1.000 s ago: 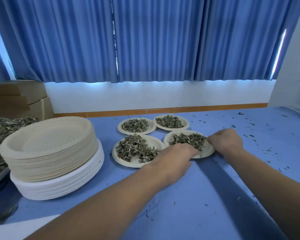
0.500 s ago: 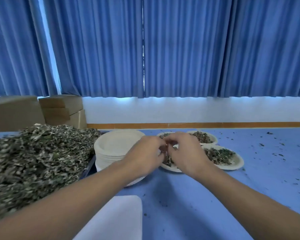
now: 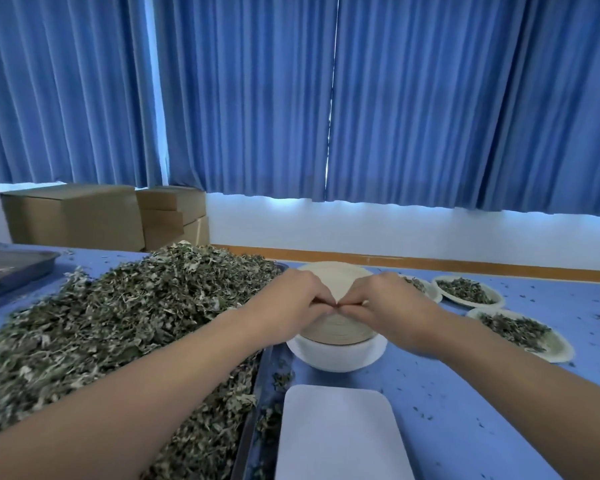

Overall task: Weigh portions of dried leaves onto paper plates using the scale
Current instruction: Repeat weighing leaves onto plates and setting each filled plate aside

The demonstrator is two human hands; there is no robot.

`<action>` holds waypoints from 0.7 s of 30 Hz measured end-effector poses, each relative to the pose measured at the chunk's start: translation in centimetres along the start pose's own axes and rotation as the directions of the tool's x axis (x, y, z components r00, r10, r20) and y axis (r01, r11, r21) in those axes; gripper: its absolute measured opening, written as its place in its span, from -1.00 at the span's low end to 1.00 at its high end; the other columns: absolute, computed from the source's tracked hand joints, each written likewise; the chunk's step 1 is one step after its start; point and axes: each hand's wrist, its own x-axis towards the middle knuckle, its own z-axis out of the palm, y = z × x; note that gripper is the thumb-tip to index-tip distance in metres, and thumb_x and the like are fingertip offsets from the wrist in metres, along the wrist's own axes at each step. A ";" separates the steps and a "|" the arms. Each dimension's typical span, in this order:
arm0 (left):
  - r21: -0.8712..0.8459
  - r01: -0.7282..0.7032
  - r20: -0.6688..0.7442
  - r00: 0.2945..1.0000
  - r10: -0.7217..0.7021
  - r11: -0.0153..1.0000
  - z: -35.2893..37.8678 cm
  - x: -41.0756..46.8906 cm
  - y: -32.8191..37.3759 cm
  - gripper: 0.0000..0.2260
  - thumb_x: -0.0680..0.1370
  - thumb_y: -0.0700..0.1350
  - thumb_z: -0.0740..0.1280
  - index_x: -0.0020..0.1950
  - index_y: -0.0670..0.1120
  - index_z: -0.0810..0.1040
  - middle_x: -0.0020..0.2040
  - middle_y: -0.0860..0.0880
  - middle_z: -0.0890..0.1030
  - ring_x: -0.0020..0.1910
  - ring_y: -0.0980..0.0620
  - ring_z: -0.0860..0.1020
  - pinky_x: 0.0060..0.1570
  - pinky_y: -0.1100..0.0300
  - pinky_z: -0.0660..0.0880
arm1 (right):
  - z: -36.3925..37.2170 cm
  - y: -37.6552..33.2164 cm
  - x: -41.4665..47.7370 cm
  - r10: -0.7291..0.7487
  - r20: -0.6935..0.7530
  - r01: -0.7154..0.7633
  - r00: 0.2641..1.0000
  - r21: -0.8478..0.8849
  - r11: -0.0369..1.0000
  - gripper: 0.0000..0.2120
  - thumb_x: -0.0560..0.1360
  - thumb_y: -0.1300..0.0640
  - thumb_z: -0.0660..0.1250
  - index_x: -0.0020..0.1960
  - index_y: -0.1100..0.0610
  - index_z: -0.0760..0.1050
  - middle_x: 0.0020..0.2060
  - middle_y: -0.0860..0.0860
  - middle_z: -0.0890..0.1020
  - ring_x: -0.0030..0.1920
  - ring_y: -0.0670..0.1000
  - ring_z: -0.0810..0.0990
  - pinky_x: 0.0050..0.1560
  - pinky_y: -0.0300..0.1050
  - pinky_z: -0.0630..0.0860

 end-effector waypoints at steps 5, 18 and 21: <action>0.011 -0.036 0.007 0.999 0.036 0.999 -0.1 0.1 -0.1 -0.83 0.62 -0.05 0.36 0.07 -0.03 0.75 -0.04 0.01 0.73 -0.05 0.01 0.61 0.04 0.02 0.53 | -0.9 0.1 -0.5 -0.084 0.073 0.092 0.994 -0.124 0.988 -0.70 0.68 -0.05 0.19 0.11 0.05 0.66 -0.04 -0.02 0.65 -0.02 0.02 0.57 0.06 0.09 0.51; 0.062 -0.142 0.029 0.990 0.140 0.988 0.3 -0.1 -0.6 -0.77 0.66 -0.04 0.29 0.10 -0.10 0.71 -0.01 -0.06 0.67 0.00 -0.03 0.59 0.09 -0.01 0.48 | -0.6 0.7 -0.2 -0.194 0.033 0.196 0.980 -0.097 0.976 -0.75 0.66 -0.07 0.25 0.00 -0.01 0.66 -0.14 -0.10 0.59 -0.12 -0.04 0.53 0.01 0.05 0.51; 0.040 -0.172 -0.006 0.985 0.173 0.984 0.2 -0.2 -1.1 -0.78 0.64 -0.01 0.32 0.12 -0.08 0.70 0.01 -0.03 0.65 0.01 0.02 0.58 0.11 0.02 0.48 | -0.9 0.6 0.2 -0.207 0.022 0.208 0.978 -0.117 0.971 -0.73 0.66 -0.05 0.25 0.02 0.05 0.66 -0.13 -0.06 0.62 -0.10 0.01 0.54 0.01 0.06 0.50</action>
